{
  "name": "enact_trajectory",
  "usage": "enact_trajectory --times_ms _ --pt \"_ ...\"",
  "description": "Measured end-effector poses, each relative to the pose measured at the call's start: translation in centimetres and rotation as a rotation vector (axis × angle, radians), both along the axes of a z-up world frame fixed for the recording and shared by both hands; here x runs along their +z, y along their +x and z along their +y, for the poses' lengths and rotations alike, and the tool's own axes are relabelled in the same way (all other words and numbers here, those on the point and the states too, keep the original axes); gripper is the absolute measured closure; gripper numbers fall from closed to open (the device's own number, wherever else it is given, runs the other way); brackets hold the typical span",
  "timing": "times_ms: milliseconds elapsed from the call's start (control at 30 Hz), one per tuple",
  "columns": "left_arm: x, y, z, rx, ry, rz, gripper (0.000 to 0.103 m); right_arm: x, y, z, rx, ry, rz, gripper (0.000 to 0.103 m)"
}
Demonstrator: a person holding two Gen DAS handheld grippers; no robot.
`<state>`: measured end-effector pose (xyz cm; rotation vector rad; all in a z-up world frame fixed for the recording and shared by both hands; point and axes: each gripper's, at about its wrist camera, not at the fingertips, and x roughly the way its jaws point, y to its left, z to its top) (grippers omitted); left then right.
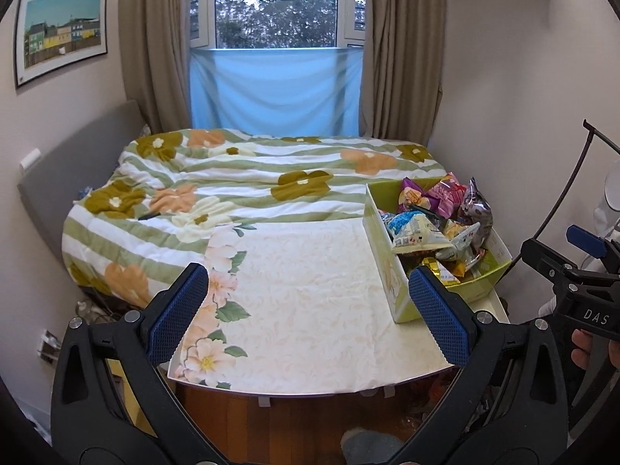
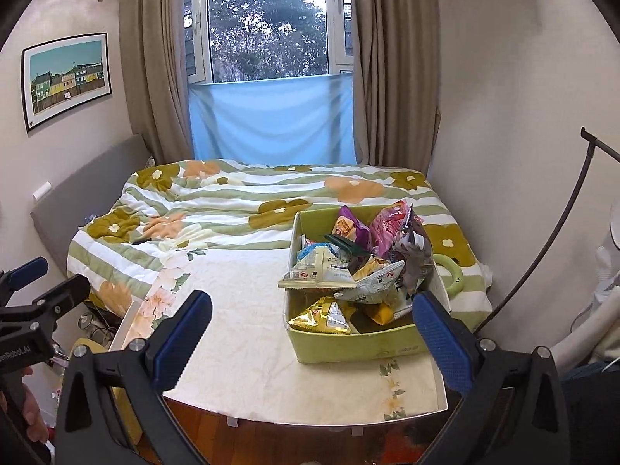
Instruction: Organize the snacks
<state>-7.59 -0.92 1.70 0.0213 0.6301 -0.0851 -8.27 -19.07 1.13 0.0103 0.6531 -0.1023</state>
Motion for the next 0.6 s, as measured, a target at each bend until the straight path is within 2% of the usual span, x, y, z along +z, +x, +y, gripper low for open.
enact_trajectory --times_ms 600 --pt "-0.18 -0.02 -0.92 -0.012 -0.002 -0.007 0.0 0.01 -0.5 -0.35 -0.013 0.007 0.0 0.0"
